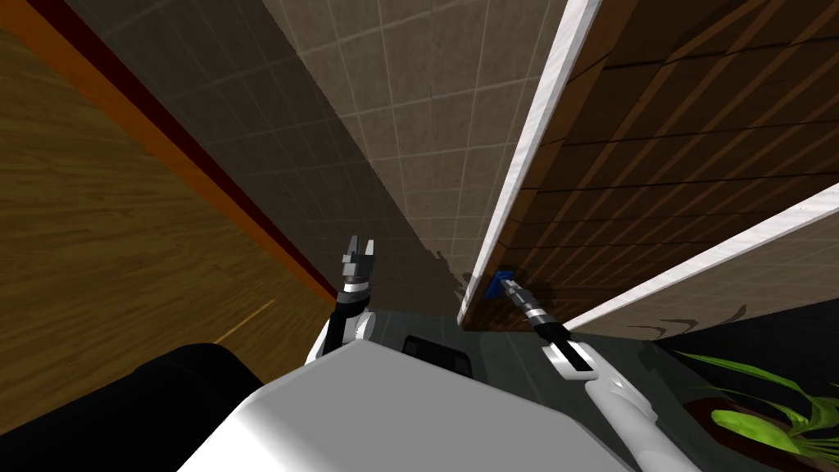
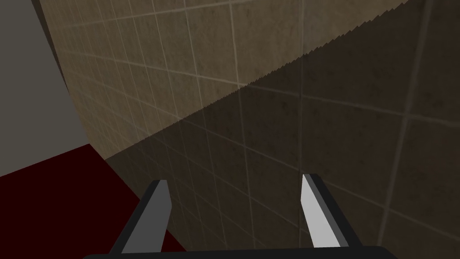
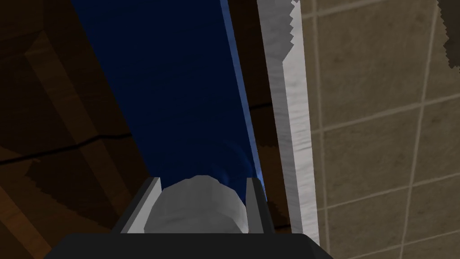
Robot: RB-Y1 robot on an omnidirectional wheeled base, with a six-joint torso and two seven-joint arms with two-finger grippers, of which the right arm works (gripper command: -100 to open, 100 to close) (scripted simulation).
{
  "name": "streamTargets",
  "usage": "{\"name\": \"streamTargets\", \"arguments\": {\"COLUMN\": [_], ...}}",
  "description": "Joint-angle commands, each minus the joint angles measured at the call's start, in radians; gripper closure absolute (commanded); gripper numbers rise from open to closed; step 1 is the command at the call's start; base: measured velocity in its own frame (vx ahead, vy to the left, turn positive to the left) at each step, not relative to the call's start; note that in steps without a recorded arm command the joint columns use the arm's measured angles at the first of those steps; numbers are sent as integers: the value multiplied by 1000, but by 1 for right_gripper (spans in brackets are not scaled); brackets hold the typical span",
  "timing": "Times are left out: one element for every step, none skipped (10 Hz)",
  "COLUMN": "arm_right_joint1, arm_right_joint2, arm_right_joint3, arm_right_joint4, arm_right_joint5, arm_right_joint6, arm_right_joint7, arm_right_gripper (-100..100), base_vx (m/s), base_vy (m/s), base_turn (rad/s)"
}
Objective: Pull the door open
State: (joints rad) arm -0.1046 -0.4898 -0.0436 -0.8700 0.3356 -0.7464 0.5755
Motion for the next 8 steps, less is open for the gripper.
{"name": "streamTargets", "arguments": {"arm_right_joint1": [-5, -7, -9, -11, -11, -13, -15, -15], "arm_right_joint2": [-1, 2, 6, 10, 10, 14, 18, 18], "arm_right_joint3": [-5, -4, -2, 0, 0, 1, 3, 3], "arm_right_joint4": [-1, -2, -3, -5, -5, -7, -8, -8], "arm_right_joint5": [-23, -35, -49, -64, -64, -79, -95, -95], "arm_right_joint6": [5, 10, 15, 21, 21, 27, 33, 33], "arm_right_joint7": [-47, -74, -101, -128, -137, -170, -196, -203], "arm_right_gripper": [100, 100, 100, 100, 100, 100, 100, 100], "base_vx": [-51, -63, -72, -77, -52, -47, -47, -33], "base_vy": [-69, -73, -73, -68, -40, -51, -70, -52], "base_turn": [85, 85, 95, 101, 44, 49, 97, 55]}}
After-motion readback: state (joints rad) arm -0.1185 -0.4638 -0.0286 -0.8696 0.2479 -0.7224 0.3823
